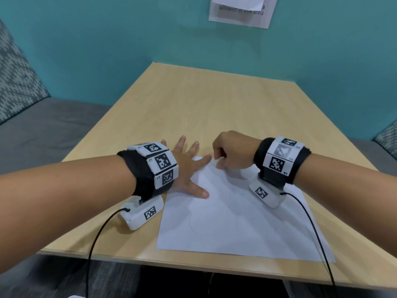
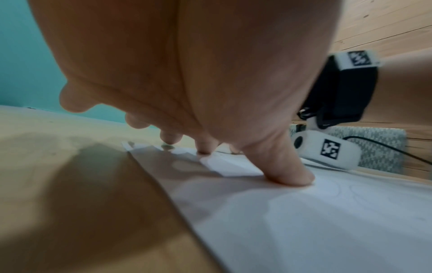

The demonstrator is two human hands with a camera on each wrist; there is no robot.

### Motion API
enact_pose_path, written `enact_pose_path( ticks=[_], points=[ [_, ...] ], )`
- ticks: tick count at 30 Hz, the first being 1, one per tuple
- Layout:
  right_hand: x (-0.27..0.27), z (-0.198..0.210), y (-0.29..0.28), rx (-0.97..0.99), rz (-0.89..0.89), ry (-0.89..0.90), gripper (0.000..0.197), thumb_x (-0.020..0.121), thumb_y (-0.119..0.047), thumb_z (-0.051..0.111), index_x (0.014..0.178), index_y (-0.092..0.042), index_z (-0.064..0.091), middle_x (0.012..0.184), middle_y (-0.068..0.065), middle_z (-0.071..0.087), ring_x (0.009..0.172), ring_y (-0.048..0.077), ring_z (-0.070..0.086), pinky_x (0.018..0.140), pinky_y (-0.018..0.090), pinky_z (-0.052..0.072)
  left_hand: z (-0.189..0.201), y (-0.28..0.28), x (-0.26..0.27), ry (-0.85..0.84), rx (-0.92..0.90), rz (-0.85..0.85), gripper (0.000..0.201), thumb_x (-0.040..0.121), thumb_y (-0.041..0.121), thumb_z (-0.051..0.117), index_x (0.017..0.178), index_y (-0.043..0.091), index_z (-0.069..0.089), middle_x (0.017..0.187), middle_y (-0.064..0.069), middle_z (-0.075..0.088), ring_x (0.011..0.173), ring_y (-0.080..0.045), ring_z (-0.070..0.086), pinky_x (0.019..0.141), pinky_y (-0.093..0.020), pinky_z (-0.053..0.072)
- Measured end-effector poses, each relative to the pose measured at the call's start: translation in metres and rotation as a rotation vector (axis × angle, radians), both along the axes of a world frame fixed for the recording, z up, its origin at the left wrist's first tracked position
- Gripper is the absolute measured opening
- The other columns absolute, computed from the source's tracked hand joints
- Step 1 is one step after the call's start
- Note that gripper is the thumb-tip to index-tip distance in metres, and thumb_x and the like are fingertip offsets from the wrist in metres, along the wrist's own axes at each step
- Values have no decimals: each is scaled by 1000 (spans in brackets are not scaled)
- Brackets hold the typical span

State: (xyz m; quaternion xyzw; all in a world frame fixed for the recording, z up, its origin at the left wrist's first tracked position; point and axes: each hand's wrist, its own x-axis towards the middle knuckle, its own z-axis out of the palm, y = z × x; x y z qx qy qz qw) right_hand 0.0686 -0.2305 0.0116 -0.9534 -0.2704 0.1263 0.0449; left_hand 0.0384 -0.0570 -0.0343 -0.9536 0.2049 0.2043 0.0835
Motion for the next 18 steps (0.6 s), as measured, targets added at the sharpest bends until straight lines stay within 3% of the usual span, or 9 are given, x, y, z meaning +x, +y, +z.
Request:
enact_pose_path(
  ticks=[2, 5, 9, 13, 18],
  points=[
    [-3, -1, 0, 17, 8, -8, 12, 79, -15, 69, 84, -4, 68, 82, 12, 70, 72, 26, 61, 65, 35, 52, 0, 0, 0, -2, 4, 5, 109, 70, 93, 39, 150, 49, -21, 163, -1, -28, 146, -37, -30, 109, -76, -5],
    [-18, -6, 4, 0, 96, 47, 11, 80, -17, 69, 85, -7, 68, 80, 7, 69, 70, 22, 60, 66, 34, 52, -2, 0, 1, -10, 4, -6, 108, 69, 94, 37, 150, 50, -19, 163, -2, -27, 147, -39, -29, 109, -76, -3],
    [-5, 0, -6, 15, -10, -3, 12, 79, -16, 70, 86, -7, 68, 84, 9, 70, 77, 27, 63, 70, 37, 54, -4, -2, 2, -34, 10, 12, 109, 69, 95, 36, 152, 48, -18, 164, -1, -26, 147, -39, -28, 108, -76, -3],
    [-28, -8, 5, 15, 127, 70, 9, 78, -15, 68, 81, -8, 66, 75, 6, 68, 65, 21, 58, 64, 34, 51, -3, -1, 0, -37, -15, 2, 105, 70, 93, 38, 152, 51, -13, 164, -3, -24, 147, -40, -27, 108, -77, -2],
    [-2, -2, -8, 9, 0, -4, 9, 79, -18, 70, 82, -11, 67, 81, 4, 68, 73, 22, 59, 66, 32, 50, -5, -1, 2, -48, 16, 12, 110, 68, 95, 35, 152, 47, -19, 164, -3, -25, 147, -40, -27, 107, -78, -2]
  ],
)
